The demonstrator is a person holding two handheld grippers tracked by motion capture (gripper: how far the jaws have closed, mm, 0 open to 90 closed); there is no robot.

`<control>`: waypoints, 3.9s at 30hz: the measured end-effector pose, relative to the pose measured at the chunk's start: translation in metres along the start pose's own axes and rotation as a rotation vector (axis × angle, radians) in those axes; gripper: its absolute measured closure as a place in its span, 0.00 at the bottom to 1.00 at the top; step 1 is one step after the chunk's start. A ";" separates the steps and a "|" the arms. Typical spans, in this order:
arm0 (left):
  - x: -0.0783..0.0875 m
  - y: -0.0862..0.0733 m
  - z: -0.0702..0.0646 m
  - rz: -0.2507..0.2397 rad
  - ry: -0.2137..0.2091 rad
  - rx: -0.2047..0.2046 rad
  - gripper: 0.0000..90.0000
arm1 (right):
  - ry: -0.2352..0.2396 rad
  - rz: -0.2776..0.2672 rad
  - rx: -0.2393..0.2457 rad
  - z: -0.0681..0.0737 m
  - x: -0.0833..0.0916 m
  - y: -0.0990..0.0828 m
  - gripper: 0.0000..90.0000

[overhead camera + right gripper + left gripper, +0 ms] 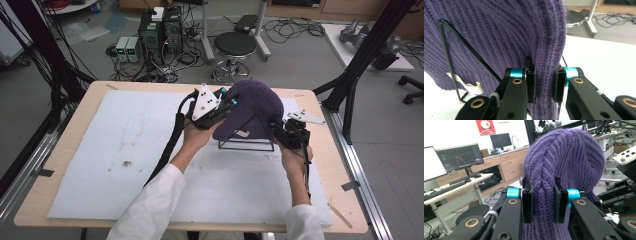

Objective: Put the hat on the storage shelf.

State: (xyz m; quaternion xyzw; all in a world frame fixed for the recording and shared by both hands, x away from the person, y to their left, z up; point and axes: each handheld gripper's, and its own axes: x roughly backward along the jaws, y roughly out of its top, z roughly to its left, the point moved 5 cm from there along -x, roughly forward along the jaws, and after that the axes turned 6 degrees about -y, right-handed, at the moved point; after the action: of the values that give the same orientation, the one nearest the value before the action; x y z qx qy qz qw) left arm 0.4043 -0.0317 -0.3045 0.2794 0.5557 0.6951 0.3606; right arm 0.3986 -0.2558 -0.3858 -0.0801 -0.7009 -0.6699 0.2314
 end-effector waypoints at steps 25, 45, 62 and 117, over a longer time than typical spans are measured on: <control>-0.007 -0.035 -0.013 0.083 -0.006 0.023 0.82 | -0.013 0.206 -0.026 -0.012 -0.015 -0.024 0.86; -0.008 -0.036 -0.016 0.092 -0.006 0.025 0.73 | -0.012 0.244 -0.077 -0.016 -0.012 -0.027 0.69; 0.009 -0.025 -0.005 0.033 0.013 0.102 0.45 | -0.121 0.151 -0.109 -0.014 0.013 -0.014 0.25; 0.212 -0.039 0.089 0.014 0.300 0.198 0.30 | -0.049 -0.053 -0.179 -0.031 0.076 -0.036 0.13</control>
State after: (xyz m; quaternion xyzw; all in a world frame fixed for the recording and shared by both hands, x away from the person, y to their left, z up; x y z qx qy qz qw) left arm 0.3584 0.1966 -0.3251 0.2107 0.6668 0.6735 0.2396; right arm 0.3227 -0.3039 -0.3859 -0.0982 -0.6457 -0.7335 0.1880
